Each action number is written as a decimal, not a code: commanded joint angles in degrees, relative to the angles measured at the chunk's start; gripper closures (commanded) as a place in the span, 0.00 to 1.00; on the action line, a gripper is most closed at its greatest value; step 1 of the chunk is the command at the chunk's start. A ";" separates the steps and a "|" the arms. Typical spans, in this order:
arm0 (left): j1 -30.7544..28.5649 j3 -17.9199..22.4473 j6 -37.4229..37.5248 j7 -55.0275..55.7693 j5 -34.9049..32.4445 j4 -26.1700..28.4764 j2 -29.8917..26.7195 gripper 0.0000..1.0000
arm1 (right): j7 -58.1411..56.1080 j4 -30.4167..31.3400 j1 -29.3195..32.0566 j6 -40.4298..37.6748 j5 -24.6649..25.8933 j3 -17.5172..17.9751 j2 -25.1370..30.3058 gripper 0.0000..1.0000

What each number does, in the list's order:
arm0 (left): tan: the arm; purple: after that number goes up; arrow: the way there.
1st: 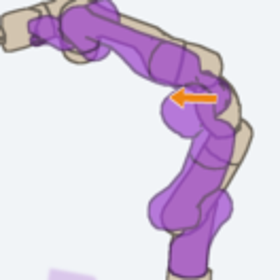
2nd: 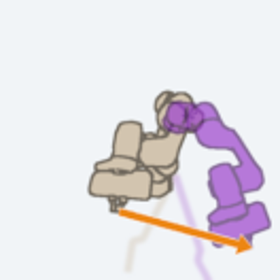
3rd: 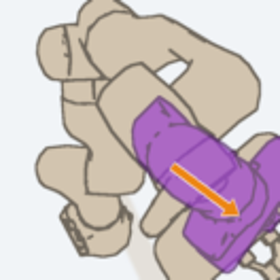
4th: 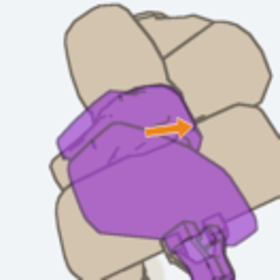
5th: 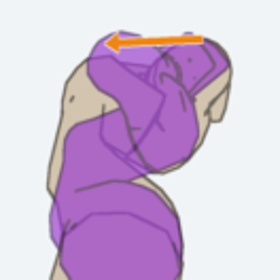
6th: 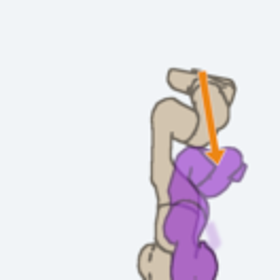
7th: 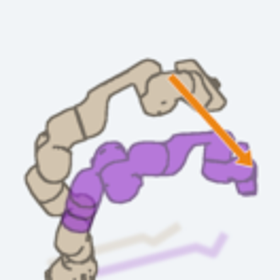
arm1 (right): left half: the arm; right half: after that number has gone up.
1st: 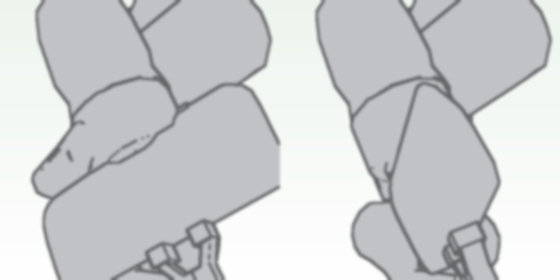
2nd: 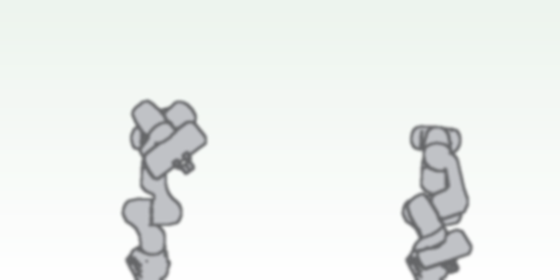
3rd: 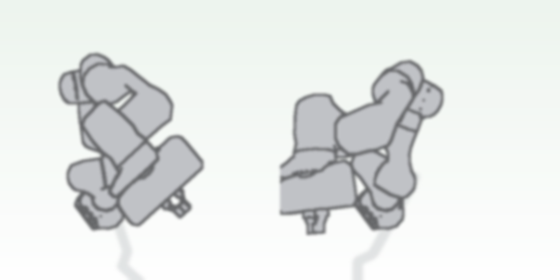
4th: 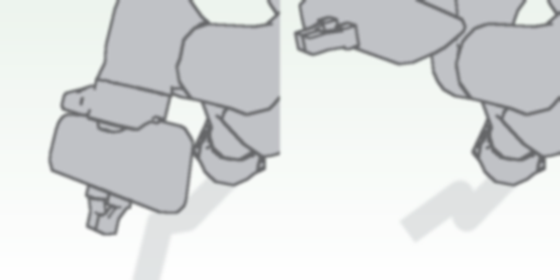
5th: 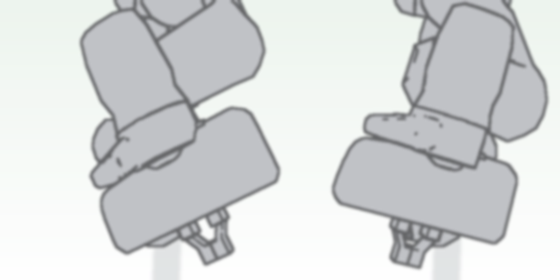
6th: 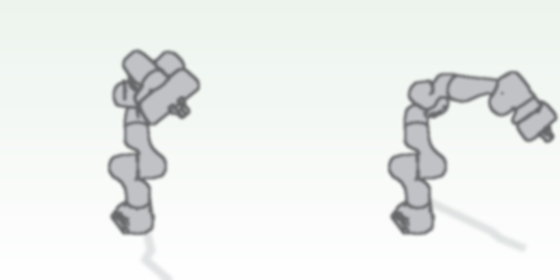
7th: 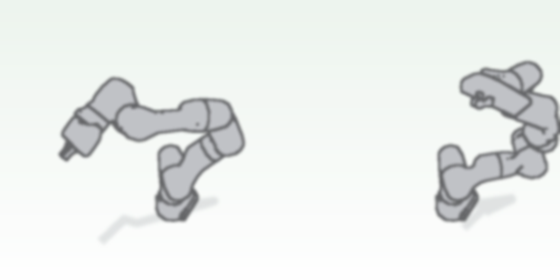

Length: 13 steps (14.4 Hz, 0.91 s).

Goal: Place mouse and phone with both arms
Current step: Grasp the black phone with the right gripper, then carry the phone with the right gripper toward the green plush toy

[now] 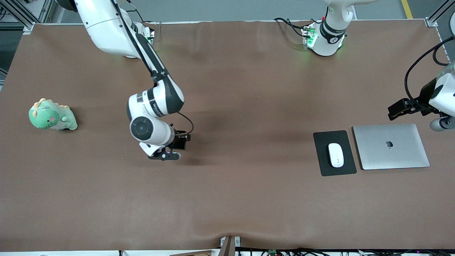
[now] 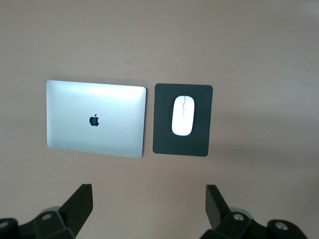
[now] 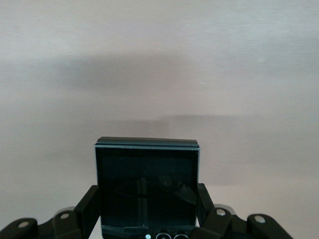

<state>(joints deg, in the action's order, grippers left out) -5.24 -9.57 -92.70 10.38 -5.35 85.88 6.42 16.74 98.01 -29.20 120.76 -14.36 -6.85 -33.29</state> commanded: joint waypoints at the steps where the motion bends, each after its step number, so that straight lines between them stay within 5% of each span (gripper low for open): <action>1: -0.29 -0.71 1.38 -0.19 0.69 0.96 -2.54 0.00 | -3.98 6.74 3.53 0.53 0.12 0.70 5.77 1.00; 4: -0.64 -0.71 2.17 -0.28 1.75 0.96 -3.60 0.00 | -7.07 11.58 6.17 1.31 0.39 0.26 8.68 1.00; 8: -0.64 -0.80 2.61 -0.28 1.84 0.96 -4.31 0.00 | -7.68 17.38 9.41 4.13 8.20 -0.36 11.14 1.00; 13: -0.73 -0.71 3.05 -0.28 2.71 0.87 -4.31 0.00 | -13.84 20.90 16.45 4.74 8.39 -0.36 12.99 1.00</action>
<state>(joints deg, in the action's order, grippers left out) -5.30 -9.98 -90.38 10.38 -3.89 85.96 3.40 4.03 115.58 -15.60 124.80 -6.69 -8.16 -23.71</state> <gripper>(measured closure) 0.000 0.203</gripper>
